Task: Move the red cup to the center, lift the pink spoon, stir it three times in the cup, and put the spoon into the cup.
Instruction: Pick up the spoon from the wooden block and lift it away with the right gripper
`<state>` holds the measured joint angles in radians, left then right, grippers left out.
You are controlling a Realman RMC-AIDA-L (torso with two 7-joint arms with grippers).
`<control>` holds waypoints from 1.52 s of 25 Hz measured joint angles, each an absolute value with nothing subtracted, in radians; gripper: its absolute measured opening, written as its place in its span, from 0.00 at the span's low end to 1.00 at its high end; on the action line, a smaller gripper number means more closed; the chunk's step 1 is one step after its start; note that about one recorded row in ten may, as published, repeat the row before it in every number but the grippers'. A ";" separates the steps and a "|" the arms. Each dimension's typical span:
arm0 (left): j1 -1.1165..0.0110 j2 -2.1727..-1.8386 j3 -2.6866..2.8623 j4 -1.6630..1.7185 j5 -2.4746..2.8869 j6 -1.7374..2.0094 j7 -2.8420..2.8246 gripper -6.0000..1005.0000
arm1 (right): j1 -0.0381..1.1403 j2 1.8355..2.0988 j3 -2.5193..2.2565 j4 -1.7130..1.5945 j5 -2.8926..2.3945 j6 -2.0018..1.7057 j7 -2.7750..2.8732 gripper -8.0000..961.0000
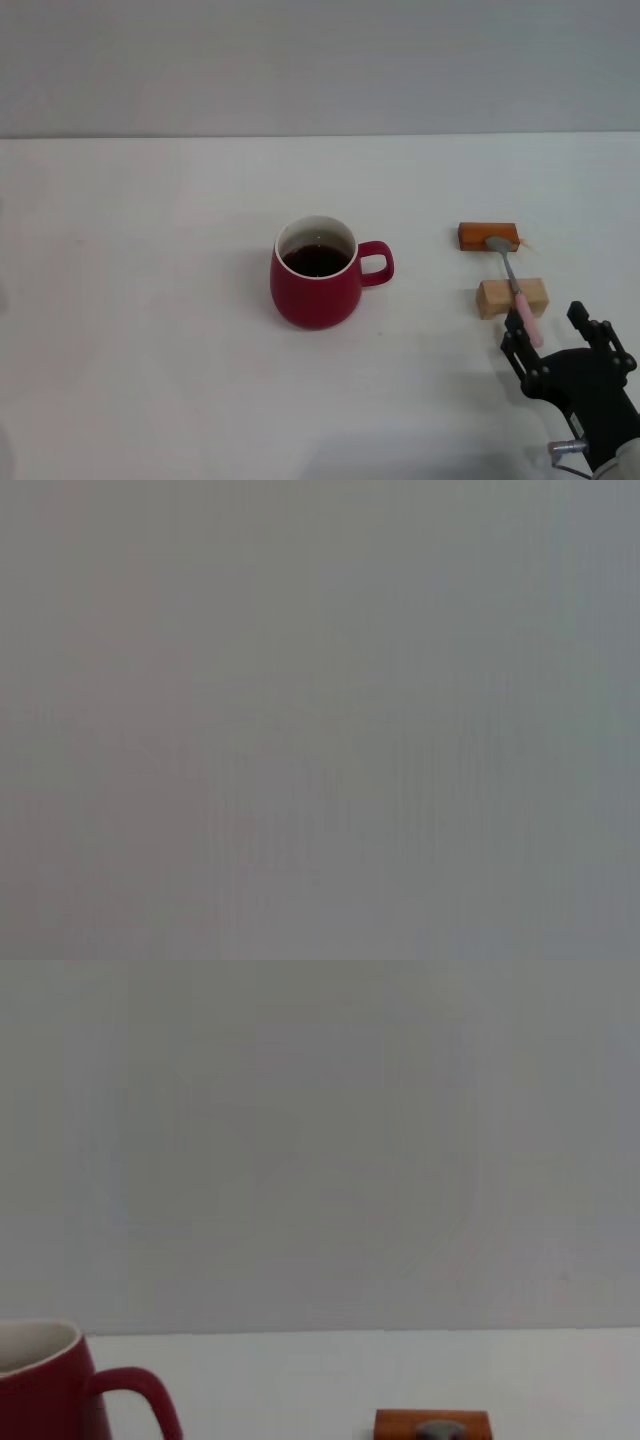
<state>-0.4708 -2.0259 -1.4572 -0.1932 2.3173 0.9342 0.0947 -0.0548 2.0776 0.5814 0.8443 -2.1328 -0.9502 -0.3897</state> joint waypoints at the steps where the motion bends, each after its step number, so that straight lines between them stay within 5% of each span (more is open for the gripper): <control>1: -0.471 -2.026 -1.457 -0.193 2.317 0.934 0.094 0.83 | -0.052 2.078 0.579 0.840 -2.133 -0.948 -0.390 0.74; 38: -0.479 -2.029 -1.457 -0.205 2.313 0.936 0.089 0.83 | 0.065 2.078 0.582 0.751 -2.067 -0.873 -0.367 0.74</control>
